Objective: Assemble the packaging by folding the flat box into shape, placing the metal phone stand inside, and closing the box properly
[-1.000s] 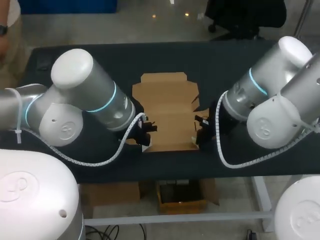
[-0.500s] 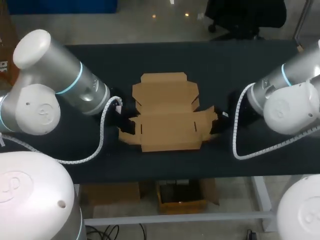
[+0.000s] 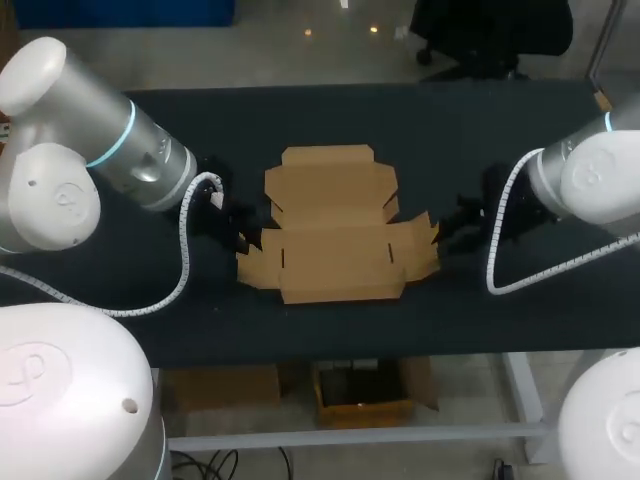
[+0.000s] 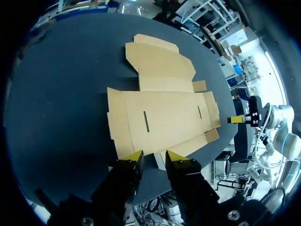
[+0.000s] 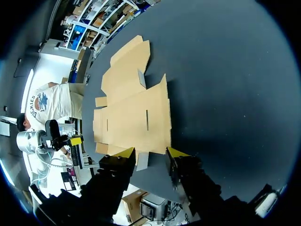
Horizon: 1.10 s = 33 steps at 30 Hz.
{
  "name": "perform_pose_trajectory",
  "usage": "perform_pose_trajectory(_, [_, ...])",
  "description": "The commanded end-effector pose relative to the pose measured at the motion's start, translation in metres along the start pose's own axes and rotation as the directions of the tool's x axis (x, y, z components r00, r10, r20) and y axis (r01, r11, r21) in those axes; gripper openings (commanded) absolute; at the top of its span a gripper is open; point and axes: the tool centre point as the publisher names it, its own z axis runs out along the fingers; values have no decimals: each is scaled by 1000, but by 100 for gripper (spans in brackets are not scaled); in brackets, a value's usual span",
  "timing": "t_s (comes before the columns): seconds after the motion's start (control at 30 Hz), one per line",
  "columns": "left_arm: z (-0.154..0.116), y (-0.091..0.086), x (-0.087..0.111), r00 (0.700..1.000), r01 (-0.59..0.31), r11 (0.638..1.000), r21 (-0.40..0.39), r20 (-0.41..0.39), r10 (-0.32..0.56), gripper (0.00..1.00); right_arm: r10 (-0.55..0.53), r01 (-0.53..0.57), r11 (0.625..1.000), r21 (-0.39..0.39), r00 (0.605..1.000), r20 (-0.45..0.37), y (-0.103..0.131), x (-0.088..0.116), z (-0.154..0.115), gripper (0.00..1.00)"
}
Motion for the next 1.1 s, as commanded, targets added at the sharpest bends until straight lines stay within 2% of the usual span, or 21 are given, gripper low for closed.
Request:
perform_pose_trajectory(0.03, [-11,-7,-5,999,-14,1000,-14,-33,13,100,3,18,997,82,969,-247,9,-6,-13,100])
perform_pose_trajectory(0.27, [-32,-19,-8,996,-57,998,-12,-69,57,100,-2,23,997,74,964,-264,27,-7,-28,100])
perform_pose_trajectory(0.63, [-58,-60,-23,989,-93,995,-38,-119,87,100,-1,22,997,71,959,-283,70,-8,-44,100])
perform_pose_trajectory(0.77, [-63,-77,-25,977,-166,980,-113,-153,148,100,-3,26,997,75,956,-293,82,-7,-47,100])
perform_pose_trajectory(1.1, [-63,-77,-25,977,-166,980,-113,-153,148,100,-3,26,997,75,956,-293,82,-7,-47,100])
